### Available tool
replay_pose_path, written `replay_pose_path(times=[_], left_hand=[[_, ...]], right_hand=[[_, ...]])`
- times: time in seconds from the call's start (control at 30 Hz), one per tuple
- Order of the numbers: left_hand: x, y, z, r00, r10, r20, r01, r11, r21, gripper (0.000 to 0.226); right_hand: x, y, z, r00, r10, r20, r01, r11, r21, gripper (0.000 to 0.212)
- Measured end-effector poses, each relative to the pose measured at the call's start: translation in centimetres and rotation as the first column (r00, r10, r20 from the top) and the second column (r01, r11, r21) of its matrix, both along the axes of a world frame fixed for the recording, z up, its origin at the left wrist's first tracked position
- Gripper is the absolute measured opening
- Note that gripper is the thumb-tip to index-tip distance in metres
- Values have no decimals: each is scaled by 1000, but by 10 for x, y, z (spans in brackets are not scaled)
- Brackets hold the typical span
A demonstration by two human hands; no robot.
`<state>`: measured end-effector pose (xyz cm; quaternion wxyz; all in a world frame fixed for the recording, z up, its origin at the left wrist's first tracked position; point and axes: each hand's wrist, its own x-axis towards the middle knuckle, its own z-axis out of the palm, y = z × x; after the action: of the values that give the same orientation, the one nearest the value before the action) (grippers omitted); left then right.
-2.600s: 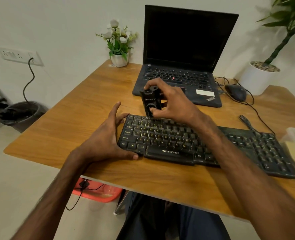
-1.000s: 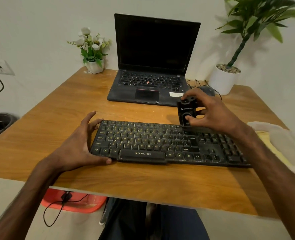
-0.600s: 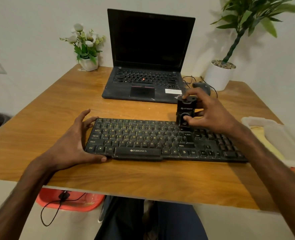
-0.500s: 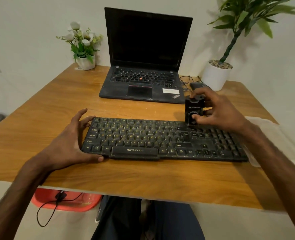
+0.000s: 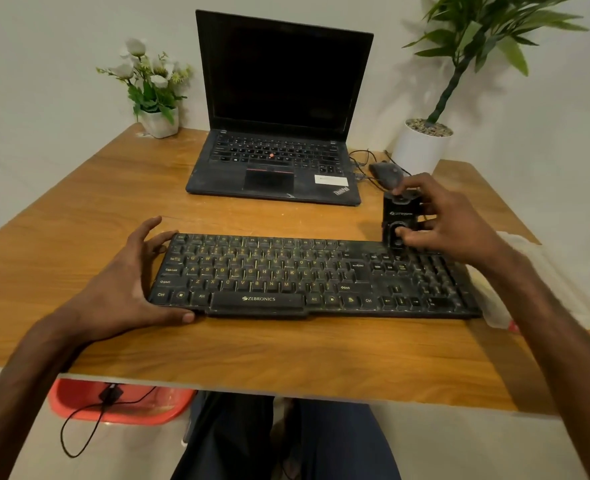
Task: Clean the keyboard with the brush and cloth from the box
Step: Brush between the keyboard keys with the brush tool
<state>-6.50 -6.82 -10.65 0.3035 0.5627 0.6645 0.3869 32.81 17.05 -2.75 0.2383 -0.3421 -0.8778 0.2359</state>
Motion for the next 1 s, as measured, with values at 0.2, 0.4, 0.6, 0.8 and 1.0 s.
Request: replay_pose_path(times=[0.2,0.4,0.6,0.8,1.0], left_hand=[[-1,2,1,999,-3,-41,3,1000,-4,145],[-1,2,1,999,0,-36,0,1000,4,141],[-1,3,3,999,-5,-41,5,1000,-6,141],[2,2,4,998,-2,-57,3,1000,4,136],[5,0,7,998,2,-65,-1,1000,15,135]], right_hand=[[8,-9,2,941,-114,-320,77,989,-124,61],[5,-34,-16,894,-79,-441,-55,957,-284,60],[16,-51,-27,944,-10,-331,-105,938,-330,62],[34,-56,-9,934,-54,-354,-83,928,-362,59],[31,-63,-24,950,-71,-305,-28,951,-306,59]])
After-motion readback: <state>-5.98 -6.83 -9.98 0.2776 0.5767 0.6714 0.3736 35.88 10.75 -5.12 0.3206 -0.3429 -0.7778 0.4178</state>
